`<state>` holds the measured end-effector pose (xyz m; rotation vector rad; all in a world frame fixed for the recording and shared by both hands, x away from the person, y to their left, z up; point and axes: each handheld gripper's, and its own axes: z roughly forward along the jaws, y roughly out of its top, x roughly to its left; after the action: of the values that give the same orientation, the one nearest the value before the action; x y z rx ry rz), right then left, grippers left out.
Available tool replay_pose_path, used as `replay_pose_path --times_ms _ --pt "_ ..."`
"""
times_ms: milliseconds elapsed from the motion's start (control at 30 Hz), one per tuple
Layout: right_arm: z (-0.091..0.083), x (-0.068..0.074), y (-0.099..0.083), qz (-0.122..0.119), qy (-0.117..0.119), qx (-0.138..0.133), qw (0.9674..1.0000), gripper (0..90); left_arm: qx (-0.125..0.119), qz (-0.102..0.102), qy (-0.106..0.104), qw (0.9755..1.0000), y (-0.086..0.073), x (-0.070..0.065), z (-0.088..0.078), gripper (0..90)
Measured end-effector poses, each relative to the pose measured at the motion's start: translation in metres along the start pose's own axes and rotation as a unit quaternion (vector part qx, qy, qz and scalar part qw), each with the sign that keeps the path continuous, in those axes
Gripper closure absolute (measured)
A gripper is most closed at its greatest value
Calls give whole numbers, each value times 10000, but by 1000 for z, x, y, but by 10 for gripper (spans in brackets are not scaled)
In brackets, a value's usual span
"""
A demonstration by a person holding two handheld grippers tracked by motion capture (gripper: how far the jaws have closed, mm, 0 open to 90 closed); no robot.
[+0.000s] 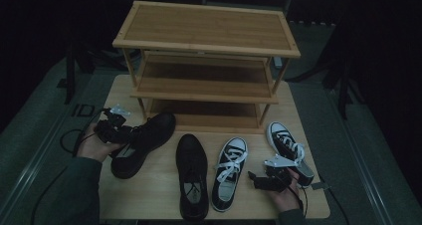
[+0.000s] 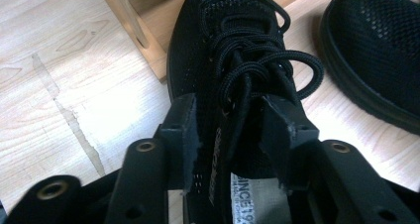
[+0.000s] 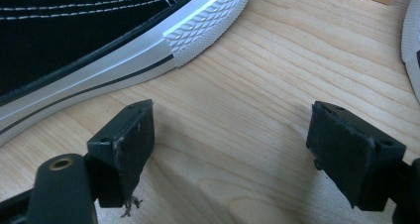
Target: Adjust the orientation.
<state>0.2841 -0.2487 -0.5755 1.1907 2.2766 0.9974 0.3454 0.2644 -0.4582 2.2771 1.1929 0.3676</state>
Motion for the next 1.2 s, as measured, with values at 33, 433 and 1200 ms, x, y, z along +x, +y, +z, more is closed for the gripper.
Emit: replay_pose_path --times_ms 33,433,1200 --pt "0 0 0 2 0 1 10000 187 -5 20 0 10000 0 0 -2 559" --pt "1 0 1 -20 24 4 10000 185 -185 -49 25 9998 -3 -7 -16 459" --pt "1 0 1 -33 31 3 10000 185 -314 22 -89 9995 6 -30 -22 508"
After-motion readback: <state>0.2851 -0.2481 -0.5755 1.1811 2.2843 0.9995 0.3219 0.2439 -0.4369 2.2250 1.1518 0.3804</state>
